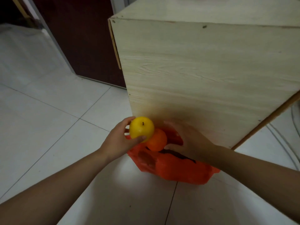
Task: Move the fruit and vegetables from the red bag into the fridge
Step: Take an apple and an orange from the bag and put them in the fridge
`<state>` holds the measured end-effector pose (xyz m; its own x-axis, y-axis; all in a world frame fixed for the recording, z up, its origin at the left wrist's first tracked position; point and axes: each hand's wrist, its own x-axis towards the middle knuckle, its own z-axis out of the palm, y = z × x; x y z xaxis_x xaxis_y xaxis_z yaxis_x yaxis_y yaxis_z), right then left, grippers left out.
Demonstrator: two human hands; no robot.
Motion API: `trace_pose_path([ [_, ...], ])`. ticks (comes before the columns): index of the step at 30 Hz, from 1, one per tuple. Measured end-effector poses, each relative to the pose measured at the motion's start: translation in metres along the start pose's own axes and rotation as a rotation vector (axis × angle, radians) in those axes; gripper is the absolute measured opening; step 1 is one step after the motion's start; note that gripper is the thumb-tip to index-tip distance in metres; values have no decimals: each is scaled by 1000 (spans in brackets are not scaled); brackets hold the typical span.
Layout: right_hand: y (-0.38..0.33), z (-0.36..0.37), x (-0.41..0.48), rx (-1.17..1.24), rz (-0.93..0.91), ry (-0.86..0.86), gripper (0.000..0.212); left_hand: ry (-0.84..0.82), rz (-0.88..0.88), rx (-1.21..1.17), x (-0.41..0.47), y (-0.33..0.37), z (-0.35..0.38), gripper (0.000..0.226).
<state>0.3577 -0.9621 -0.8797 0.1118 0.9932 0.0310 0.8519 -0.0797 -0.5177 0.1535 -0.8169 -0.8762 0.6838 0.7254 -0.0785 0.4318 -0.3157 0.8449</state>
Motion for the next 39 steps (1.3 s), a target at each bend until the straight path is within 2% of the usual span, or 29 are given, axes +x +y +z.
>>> trace_pose_path([
  [7, -5, 21, 12, -103, -8, -11, 70, -3, -19, 122, -7, -19, -2, 75],
  [22, -9, 46, 25, -273, -7, -105, 63, -15, -85, 75, -9, -18, 3, 68],
  [29, -3, 44, 12, -317, -77, -34, 57, 6, -73, 102, -11, -18, 2, 68],
  [39, -9, 0, -6, -130, -156, 145, 56, 31, -100, 5, 6, -9, 3, 65],
])
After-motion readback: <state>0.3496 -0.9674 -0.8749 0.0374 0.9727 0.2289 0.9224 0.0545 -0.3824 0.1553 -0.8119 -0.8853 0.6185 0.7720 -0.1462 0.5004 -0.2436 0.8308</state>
